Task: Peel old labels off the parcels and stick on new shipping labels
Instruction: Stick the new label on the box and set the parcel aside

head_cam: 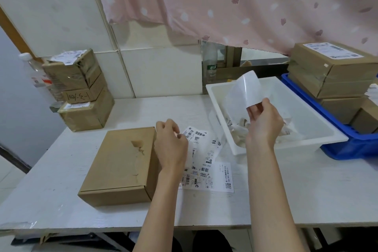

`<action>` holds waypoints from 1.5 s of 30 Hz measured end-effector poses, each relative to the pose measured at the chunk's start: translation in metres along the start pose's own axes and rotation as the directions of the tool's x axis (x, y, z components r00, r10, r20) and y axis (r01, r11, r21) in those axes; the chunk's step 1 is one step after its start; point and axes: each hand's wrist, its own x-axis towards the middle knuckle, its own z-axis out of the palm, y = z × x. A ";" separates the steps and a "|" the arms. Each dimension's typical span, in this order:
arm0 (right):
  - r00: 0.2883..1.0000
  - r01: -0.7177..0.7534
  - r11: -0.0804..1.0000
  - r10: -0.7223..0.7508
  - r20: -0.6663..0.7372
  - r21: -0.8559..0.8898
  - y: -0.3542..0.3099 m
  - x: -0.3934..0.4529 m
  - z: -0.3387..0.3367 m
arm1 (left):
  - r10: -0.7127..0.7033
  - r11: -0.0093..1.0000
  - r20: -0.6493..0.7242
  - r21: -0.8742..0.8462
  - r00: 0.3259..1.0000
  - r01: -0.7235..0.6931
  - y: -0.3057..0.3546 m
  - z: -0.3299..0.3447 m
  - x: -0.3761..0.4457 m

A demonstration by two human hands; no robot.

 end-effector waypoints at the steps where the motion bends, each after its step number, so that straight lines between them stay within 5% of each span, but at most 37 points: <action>1: 1.000 0.011 1.000 -0.011 0.007 -0.018 0.001 -0.002 0.002 | 0.037 0.998 -0.058 -0.048 0.998 -0.040 0.005 -0.002 0.001; 5: 0.997 0.052 0.992 -0.044 0.069 -0.117 0.009 -0.012 0.012 | 0.179 0.921 -0.175 -0.317 0.968 -0.227 0.032 -0.016 0.004; 10: 0.982 0.136 0.954 -0.094 0.165 -0.267 0.030 -0.027 0.027 | 0.321 0.852 0.124 -0.471 0.939 -0.229 0.059 -0.020 -0.005; 18: 0.883 0.212 0.901 -0.009 0.470 -0.379 0.046 -0.048 0.031 | 0.214 0.891 0.142 -0.434 0.967 -0.133 0.042 -0.019 -0.003; 24: 0.828 0.116 0.885 0.165 0.535 -0.452 0.043 -0.056 0.038 | 0.126 0.814 0.167 -0.581 0.978 -0.006 0.036 -0.012 -0.005; 28: 0.809 0.108 0.911 0.152 0.568 -0.398 0.042 -0.058 0.038 | 0.012 0.723 0.147 -0.684 0.989 0.093 0.036 -0.019 -0.003; 33: 0.840 0.376 0.782 -0.062 0.538 -0.497 0.050 -0.048 0.032 | -0.174 0.517 0.232 -0.806 0.957 0.289 0.027 -0.036 0.012; 36: 0.850 0.310 0.726 0.078 0.522 -0.614 0.050 -0.046 0.031 | -0.235 0.463 0.271 -0.813 0.934 0.352 0.023 -0.044 0.018; 39: 0.840 0.276 0.701 0.156 0.519 -0.657 0.056 -0.049 0.029 | -0.215 0.468 0.291 -0.807 0.932 0.360 0.022 -0.046 0.017; 45: 0.826 0.304 0.766 0.085 0.558 -0.567 0.058 -0.054 0.032 | -0.117 0.577 0.306 -0.754 0.945 0.316 0.024 -0.054 0.011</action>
